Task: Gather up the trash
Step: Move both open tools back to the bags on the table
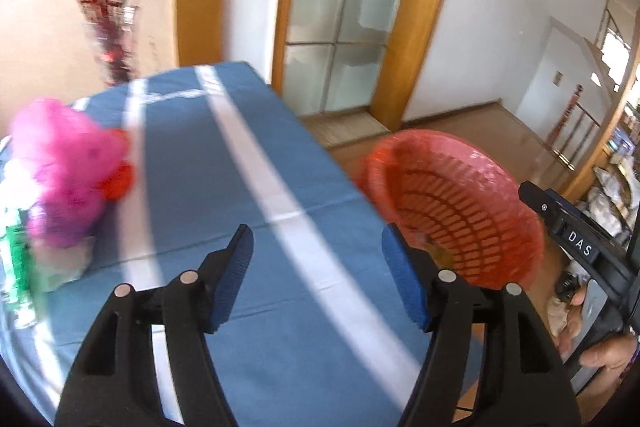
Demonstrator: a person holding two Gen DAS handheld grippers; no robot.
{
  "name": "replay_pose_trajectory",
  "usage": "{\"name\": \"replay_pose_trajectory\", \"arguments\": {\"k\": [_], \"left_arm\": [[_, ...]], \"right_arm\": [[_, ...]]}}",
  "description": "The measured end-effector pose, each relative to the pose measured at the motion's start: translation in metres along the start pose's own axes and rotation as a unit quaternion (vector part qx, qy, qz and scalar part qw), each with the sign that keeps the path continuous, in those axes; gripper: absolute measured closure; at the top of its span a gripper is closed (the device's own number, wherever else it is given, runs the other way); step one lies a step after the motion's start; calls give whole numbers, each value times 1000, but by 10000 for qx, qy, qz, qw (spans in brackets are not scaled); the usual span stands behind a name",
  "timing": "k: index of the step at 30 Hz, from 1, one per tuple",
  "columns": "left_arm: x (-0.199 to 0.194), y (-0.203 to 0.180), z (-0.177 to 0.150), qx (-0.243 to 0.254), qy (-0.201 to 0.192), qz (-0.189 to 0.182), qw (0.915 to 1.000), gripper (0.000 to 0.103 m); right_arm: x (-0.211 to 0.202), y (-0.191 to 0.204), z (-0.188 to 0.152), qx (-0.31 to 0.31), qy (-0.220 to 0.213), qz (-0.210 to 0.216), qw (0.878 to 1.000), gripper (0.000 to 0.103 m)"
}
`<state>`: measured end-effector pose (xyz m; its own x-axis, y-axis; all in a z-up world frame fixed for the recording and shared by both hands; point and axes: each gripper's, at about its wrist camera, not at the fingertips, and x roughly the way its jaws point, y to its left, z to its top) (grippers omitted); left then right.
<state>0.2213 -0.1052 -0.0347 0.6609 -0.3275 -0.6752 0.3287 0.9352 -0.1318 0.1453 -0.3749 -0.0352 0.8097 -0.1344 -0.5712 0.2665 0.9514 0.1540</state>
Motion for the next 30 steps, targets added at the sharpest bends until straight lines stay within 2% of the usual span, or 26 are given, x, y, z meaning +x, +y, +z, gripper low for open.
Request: {"name": "replay_pose_trajectory", "arguments": {"k": [9, 16, 21, 25, 30], "left_arm": [[-62, 76, -17, -438, -435, 750, 9953, 35], [-108, 151, -38, -1017, -648, 1500, 9813, 35], [-118, 204, -47, -1407, -609, 1959, 9686, 35], [-117, 244, -46, -1647, -609, 2215, 9592, 35], [-109, 279, -40, -1810, -553, 2410, 9519, 35]], "right_arm": [[-3, 75, -1, -556, 71, 664, 9962, 44], [-1, 147, -6, -944, 278, 1443, 9846, 43], [6, 207, -13, -1105, 526, 2045, 9712, 43], [16, 250, -16, -1203, 708, 2348, 9620, 43], [26, 299, -22, -1384, 857, 2583, 9523, 43]]}}
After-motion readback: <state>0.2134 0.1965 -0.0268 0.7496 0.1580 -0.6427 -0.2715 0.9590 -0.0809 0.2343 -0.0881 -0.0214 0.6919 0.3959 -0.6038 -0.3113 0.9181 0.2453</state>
